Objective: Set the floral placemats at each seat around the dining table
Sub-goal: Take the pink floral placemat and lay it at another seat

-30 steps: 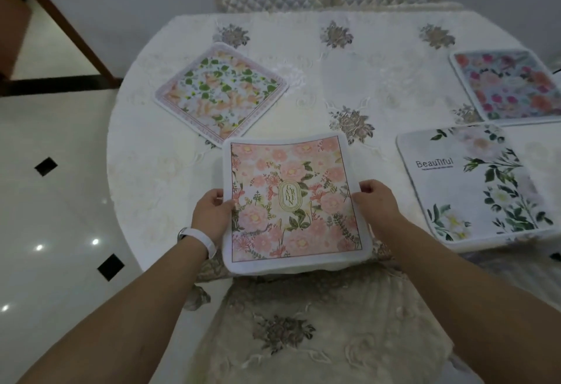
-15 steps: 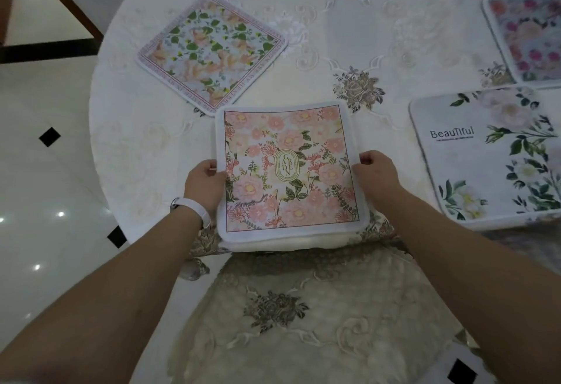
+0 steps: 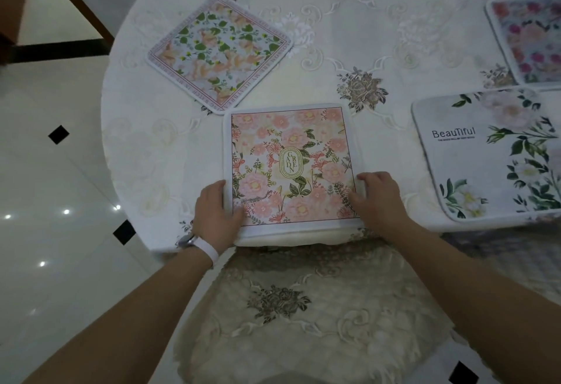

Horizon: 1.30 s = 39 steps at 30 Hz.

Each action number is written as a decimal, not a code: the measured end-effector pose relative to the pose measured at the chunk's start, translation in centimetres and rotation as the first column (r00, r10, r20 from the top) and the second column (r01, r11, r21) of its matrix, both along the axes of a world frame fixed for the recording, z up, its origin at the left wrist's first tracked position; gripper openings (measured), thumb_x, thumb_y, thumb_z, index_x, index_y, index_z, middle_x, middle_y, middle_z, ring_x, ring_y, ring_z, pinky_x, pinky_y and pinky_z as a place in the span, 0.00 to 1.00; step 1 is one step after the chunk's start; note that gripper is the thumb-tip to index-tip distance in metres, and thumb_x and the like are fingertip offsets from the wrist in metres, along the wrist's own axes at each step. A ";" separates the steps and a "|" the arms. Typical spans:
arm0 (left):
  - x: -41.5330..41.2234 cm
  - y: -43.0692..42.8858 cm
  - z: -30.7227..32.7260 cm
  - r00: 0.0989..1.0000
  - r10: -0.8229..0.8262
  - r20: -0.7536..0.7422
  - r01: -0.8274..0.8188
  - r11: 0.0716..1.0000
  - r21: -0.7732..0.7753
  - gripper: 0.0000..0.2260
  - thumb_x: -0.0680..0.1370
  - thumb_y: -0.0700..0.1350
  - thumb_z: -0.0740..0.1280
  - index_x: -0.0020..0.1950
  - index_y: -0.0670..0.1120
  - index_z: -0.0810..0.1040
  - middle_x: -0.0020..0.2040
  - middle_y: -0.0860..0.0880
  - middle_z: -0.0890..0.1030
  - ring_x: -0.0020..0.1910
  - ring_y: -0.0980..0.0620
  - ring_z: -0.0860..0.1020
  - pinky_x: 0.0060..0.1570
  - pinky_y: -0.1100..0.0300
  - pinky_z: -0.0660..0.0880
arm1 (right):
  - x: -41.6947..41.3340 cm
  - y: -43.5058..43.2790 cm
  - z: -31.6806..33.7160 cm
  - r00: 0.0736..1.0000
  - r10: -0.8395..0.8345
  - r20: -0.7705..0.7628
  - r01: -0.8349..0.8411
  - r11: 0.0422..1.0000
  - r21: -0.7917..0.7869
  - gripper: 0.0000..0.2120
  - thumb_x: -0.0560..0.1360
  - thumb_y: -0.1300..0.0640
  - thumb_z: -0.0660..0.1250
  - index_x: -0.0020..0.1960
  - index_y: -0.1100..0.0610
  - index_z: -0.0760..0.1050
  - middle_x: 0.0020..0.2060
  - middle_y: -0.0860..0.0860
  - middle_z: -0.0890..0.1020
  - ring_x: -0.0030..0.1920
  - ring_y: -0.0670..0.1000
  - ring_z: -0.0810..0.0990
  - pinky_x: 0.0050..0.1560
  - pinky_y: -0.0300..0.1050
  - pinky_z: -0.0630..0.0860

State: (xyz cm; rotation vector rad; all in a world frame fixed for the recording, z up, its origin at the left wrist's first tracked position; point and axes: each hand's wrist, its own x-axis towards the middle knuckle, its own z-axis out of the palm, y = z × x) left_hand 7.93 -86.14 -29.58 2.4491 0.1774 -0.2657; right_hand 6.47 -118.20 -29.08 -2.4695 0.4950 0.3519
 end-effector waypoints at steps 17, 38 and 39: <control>-3.0 2.4 -0.8 0.943 -0.327 -0.057 0.332 0.921 0.206 0.41 0.67 0.63 0.69 0.75 0.45 0.63 0.76 0.42 0.62 0.75 0.43 0.60 0.72 0.47 0.60 | -3.7 0.3 0.9 0.930 0.323 -0.177 -0.340 0.938 -0.075 0.39 0.71 0.45 0.73 0.77 0.52 0.61 0.77 0.60 0.53 0.77 0.59 0.52 0.76 0.52 0.55; -2.7 2.5 -0.9 0.937 -0.347 -0.035 0.346 0.913 0.214 0.38 0.69 0.62 0.70 0.73 0.45 0.66 0.76 0.43 0.63 0.74 0.41 0.60 0.72 0.46 0.61 | -4.0 0.3 0.9 0.933 0.336 -0.129 -0.352 0.926 -0.136 0.38 0.71 0.44 0.73 0.76 0.53 0.63 0.77 0.60 0.56 0.75 0.62 0.57 0.74 0.54 0.58; -2.7 2.5 -0.8 0.937 -0.347 -0.047 0.348 0.913 0.211 0.37 0.70 0.60 0.71 0.74 0.45 0.65 0.76 0.43 0.62 0.74 0.42 0.59 0.72 0.46 0.60 | -4.0 0.5 1.1 0.931 0.335 -0.142 -0.354 0.925 -0.138 0.38 0.72 0.43 0.72 0.77 0.53 0.62 0.78 0.60 0.55 0.76 0.61 0.56 0.75 0.54 0.57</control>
